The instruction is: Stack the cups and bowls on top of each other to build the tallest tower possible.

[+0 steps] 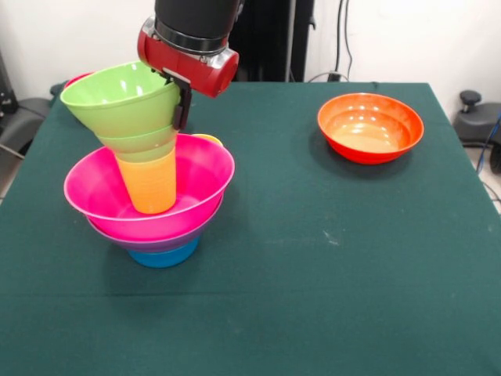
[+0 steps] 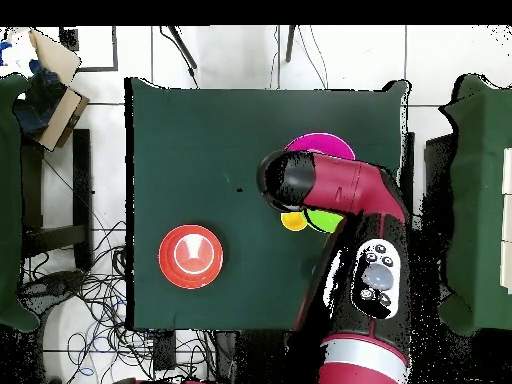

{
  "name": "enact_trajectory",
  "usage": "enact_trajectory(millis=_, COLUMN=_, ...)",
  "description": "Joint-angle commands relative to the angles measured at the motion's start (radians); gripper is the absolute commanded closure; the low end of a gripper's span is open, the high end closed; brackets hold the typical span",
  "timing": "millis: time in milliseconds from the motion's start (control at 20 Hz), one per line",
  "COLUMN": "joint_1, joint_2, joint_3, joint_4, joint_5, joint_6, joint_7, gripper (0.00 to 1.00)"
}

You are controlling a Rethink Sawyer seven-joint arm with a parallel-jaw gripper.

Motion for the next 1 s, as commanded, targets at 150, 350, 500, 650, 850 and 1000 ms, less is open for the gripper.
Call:
enact_trajectory(millis=150, joint_1=-0.022, joint_2=0.079, joint_3=0.103, joint_4=-0.002, joint_5=-0.024, joint_6=-0.023, joint_7=0.007, gripper=1.00)
enact_trajectory(millis=350, joint_1=-0.024, joint_2=0.081, joint_3=0.107, joint_4=-0.008, joint_5=-0.024, joint_6=-0.021, joint_7=0.005, gripper=1.00)
enact_trajectory(millis=500, joint_1=-0.025, joint_2=0.083, joint_3=0.107, joint_4=-0.013, joint_5=-0.026, joint_6=-0.021, joint_7=0.002, gripper=1.00)
enact_trajectory(millis=650, joint_1=-0.026, joint_2=0.085, joint_3=0.109, joint_4=-0.019, joint_5=-0.026, joint_6=-0.018, joint_7=0.000, gripper=1.00)
enact_trajectory(millis=850, joint_1=-0.024, joint_2=0.092, joint_3=0.113, joint_4=-0.037, joint_5=-0.022, joint_6=-0.008, joint_7=0.000, gripper=1.00)
enact_trajectory(millis=1000, joint_1=-0.024, joint_2=0.097, joint_3=0.115, joint_4=-0.051, joint_5=-0.021, joint_6=-0.002, joint_7=0.000, gripper=1.00)
